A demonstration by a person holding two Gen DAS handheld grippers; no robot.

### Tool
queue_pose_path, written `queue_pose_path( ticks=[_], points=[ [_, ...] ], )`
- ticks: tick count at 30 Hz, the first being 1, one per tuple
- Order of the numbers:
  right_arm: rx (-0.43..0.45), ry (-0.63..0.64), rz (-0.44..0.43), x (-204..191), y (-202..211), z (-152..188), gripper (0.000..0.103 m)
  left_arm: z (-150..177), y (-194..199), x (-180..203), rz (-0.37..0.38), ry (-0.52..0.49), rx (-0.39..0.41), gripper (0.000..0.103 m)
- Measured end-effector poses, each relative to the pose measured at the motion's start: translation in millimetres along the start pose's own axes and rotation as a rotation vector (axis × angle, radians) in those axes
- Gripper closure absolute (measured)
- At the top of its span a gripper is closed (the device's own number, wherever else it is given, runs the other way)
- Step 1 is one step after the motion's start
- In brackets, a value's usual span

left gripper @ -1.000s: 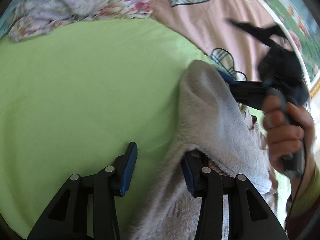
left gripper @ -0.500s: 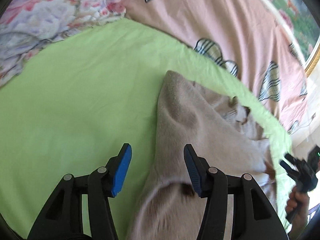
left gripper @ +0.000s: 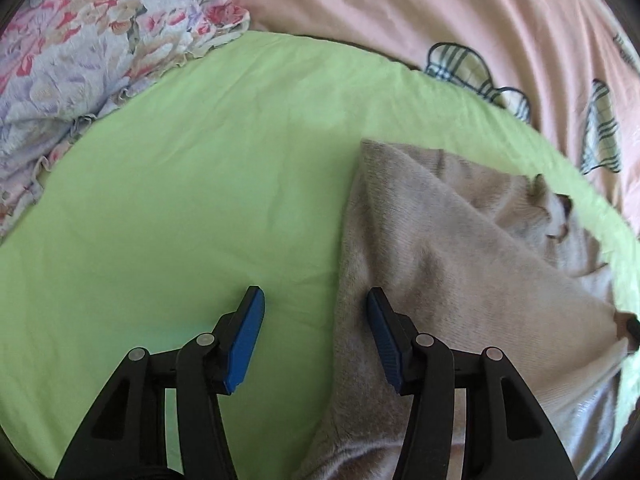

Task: Fold small clothes

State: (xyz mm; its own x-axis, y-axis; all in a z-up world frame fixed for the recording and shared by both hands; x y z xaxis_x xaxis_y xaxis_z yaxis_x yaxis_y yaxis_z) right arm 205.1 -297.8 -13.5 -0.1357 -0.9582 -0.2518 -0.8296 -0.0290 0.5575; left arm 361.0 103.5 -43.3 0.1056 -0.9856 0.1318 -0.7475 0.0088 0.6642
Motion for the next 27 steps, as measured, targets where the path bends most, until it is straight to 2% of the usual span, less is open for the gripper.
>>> queue_pose_path(
  ticks=[1,4,10,11,12,14,17,23,27],
  points=[
    [-0.03,0.025,0.043,2.5,-6.9,5.7,0.099,0.0,-1.4,0.4,-0.008,-0.004,0.004,0.049],
    [-0.127,0.011,0.084,13.2,-25.8,25.6,0.099,-1.3,-3.9,2.1,-0.037,-0.021,0.01,0.049],
    [-0.033,-0.063,0.041,12.0,33.5,31.8,0.095,5.0,24.1,-0.2,-0.003,-0.014,0.002,0.051],
    [-0.026,-0.069,0.033,7.8,41.8,34.3,0.087,9.1,30.9,-2.4,0.009,-0.002,-0.005,0.051],
    [-0.02,-0.074,0.021,6.2,52.0,38.4,0.075,12.8,37.4,-4.4,0.02,0.01,-0.006,0.051],
    [-0.008,-0.086,-0.012,1.0,71.6,49.2,0.063,24.8,56.5,-10.0,0.053,0.036,-0.009,0.051],
    [-0.007,-0.111,-0.045,-8.8,97.1,68.4,0.063,41.5,81.0,-14.8,0.079,0.042,-0.006,0.051],
    [-0.03,-0.185,-0.064,-16.8,118.7,101.4,0.063,74.3,119.9,-30.4,0.12,0.082,-0.025,0.05],
    [-0.043,-0.186,-0.06,-16.6,135.9,117.4,0.057,99.0,153.7,-39.7,0.152,0.06,-0.021,0.05]
  ],
)
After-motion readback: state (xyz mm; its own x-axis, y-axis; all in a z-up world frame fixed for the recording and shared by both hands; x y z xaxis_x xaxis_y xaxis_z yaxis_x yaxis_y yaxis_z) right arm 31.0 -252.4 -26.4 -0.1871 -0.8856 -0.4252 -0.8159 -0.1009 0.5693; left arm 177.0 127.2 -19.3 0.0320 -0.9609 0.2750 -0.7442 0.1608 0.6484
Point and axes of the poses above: each gripper's, at about its wrist camera, not at the fingertips, and y roughly against the way its jaws point, x to its right, z to its underside, the point moved 3 cm from there along -y, roughly the way its jaws point, and after that the axes turned 14 degrees about x, right-handed, at the moved point
